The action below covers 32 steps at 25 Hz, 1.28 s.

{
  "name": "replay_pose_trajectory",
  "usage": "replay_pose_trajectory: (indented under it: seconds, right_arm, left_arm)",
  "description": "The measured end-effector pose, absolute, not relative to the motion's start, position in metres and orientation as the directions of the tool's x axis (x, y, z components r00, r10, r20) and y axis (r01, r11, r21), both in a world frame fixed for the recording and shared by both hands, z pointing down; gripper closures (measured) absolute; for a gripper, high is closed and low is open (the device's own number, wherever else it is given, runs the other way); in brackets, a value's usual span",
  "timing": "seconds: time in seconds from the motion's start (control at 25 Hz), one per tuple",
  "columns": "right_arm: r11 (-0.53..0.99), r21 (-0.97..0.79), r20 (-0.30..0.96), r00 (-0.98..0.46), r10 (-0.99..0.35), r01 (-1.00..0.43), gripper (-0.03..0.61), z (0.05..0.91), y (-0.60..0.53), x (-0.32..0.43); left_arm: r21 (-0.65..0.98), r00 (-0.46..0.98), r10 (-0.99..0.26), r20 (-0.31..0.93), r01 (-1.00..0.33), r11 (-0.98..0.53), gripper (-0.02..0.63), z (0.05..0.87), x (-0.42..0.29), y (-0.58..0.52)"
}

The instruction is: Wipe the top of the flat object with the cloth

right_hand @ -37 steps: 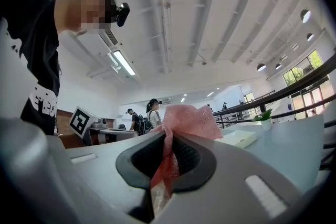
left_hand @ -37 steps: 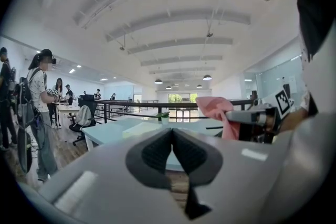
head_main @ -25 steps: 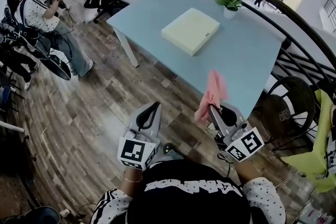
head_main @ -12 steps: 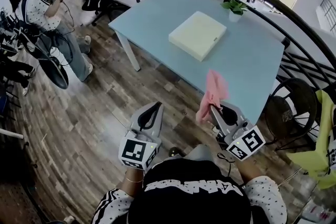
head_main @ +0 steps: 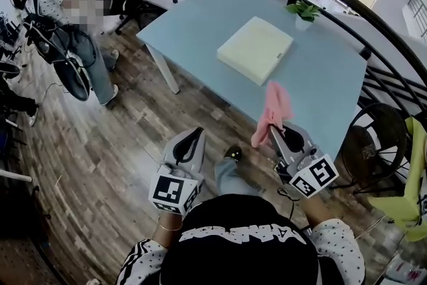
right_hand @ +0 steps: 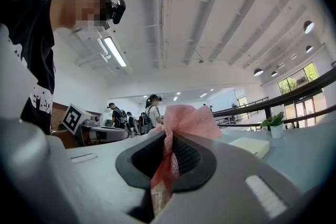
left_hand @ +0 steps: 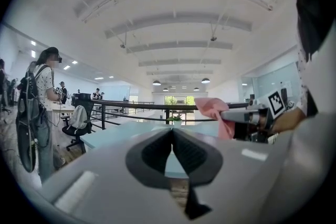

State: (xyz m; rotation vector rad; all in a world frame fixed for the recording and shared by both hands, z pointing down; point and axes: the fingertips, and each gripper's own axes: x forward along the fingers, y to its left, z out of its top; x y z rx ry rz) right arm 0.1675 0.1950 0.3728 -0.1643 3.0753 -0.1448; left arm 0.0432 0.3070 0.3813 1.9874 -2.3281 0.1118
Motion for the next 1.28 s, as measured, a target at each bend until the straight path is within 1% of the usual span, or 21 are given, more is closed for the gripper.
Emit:
replay_pose_trajectory:
  seconds: [0.16, 0.32, 0.6, 0.76, 1.04, 1.28]
  right_arm:
    - [0.991, -0.062, -0.074, -0.99, -0.123, -0.118, 0.554, 0.368, 0.167, 0.138]
    - [0.993, -0.04, -0.083, -0.99, -0.118, -0.115, 0.554, 0.361, 0.141, 0.106]
    - [0.985, -0.049, -0.06, -0.984, -0.17, -0.167, 0.554, 0.364, 0.079, 0.07]
    - [0.985, -0.044, -0.051, -0.984, -0.171, -0.168, 0.554, 0.365, 0.046, 0.048]
    - [0.978, -0.059, -0.033, -0.979, -0.203, -0.201, 0.554, 0.366, -0.037, 0.03]
    - [0.966, -0.05, -0.009, -0.967, -0.253, -0.252, 0.554, 0.379, -0.089, 0.017]
  left_arm:
    - [-0.043, -0.152, -0.984, 0.092, -0.988, 0.148, 0.614, 0.374, 0.014, 0.284]
    - [-0.039, -0.156, -0.984, 0.082, -0.987, 0.153, 0.614, 0.368, -0.021, 0.254]
    - [-0.038, -0.128, -0.988, 0.091, -0.991, 0.125, 0.614, 0.371, -0.066, 0.198]
    - [-0.036, -0.119, -0.988, 0.103, -0.993, 0.116, 0.614, 0.373, -0.087, 0.165]
    - [-0.051, -0.1, -0.985, 0.142, -0.994, 0.094, 0.614, 0.368, -0.113, 0.085]
    - [-0.067, -0.09, -0.985, 0.147, -0.994, 0.081, 0.614, 0.372, -0.138, 0.037]
